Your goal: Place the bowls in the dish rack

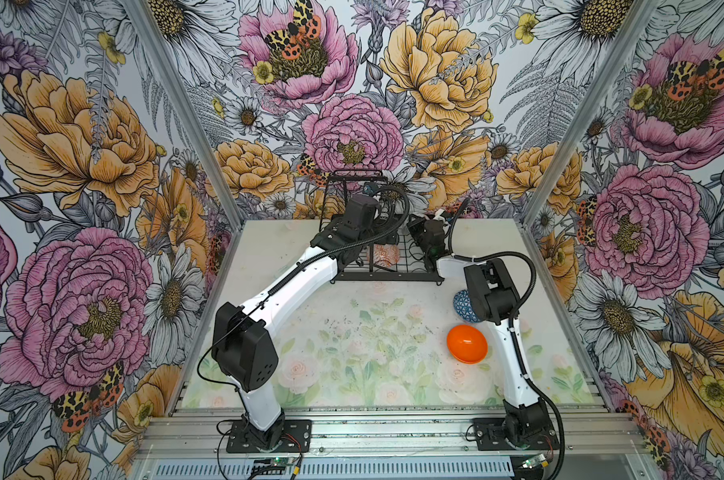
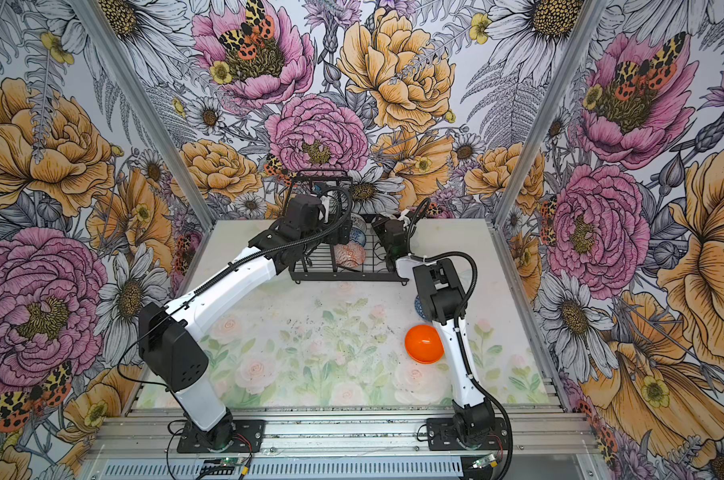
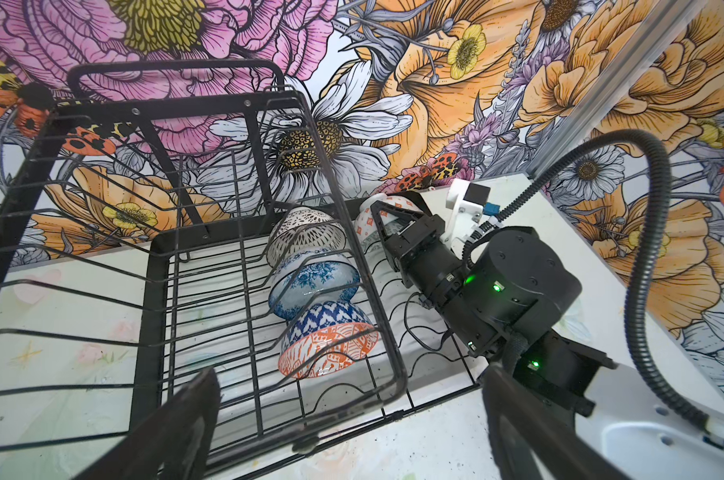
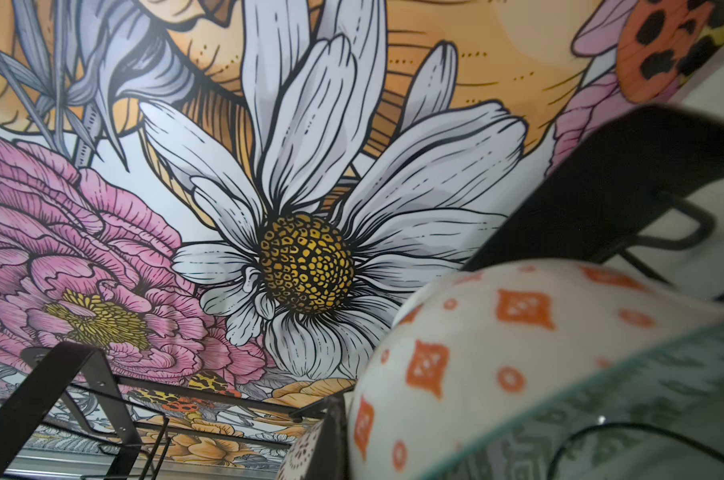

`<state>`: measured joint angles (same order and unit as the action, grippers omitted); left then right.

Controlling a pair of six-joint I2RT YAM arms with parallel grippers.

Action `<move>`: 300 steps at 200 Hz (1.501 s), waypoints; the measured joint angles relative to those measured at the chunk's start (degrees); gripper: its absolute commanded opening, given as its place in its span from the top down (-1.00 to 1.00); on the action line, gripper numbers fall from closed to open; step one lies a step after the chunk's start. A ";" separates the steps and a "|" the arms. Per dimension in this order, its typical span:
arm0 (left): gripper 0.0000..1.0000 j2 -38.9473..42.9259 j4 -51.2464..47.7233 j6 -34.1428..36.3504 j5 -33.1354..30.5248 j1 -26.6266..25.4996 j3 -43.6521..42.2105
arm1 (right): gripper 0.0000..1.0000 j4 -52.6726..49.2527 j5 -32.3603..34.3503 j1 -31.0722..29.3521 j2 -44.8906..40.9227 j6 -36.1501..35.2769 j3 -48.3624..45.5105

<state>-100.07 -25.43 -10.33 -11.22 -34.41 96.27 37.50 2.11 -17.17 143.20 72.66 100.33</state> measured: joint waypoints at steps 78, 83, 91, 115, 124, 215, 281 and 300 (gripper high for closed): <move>-0.97 0.26 1.36 -1.27 1.73 1.42 -0.72 | 1.00 -0.02 0.15 -0.07 0.04 -0.04 0.00; -0.97 0.28 1.40 -1.33 1.73 1.44 -0.72 | 1.00 -0.09 0.20 -0.07 0.04 -0.02 0.00; -0.97 0.28 1.49 -1.51 1.75 1.55 -0.81 | 1.00 -0.13 0.24 -0.07 0.04 0.00 0.00; -0.97 0.33 1.97 -1.75 1.77 2.05 -1.09 | 1.00 -0.33 0.28 -0.07 0.02 0.44 0.02; -0.97 0.33 2.01 -1.84 1.81 2.25 -1.09 | 1.00 -0.37 0.31 -0.07 0.02 0.50 0.02; -0.97 0.33 2.27 -2.60 1.88 2.47 -1.16 | 0.97 -4.87 1.79 -0.13 -0.98 4.48 1.01; -0.97 0.33 2.32 -2.80 1.88 2.45 -1.16 | 0.89 -5.79 1.64 0.28 -1.33 5.99 1.01; -0.97 0.33 2.34 -2.80 1.88 2.38 -1.16 | 0.88 -6.03 1.11 0.74 -1.42 6.01 1.01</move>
<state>-99.74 -23.09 -13.13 -9.34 -32.03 95.11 31.46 3.22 -16.43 141.78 78.67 101.34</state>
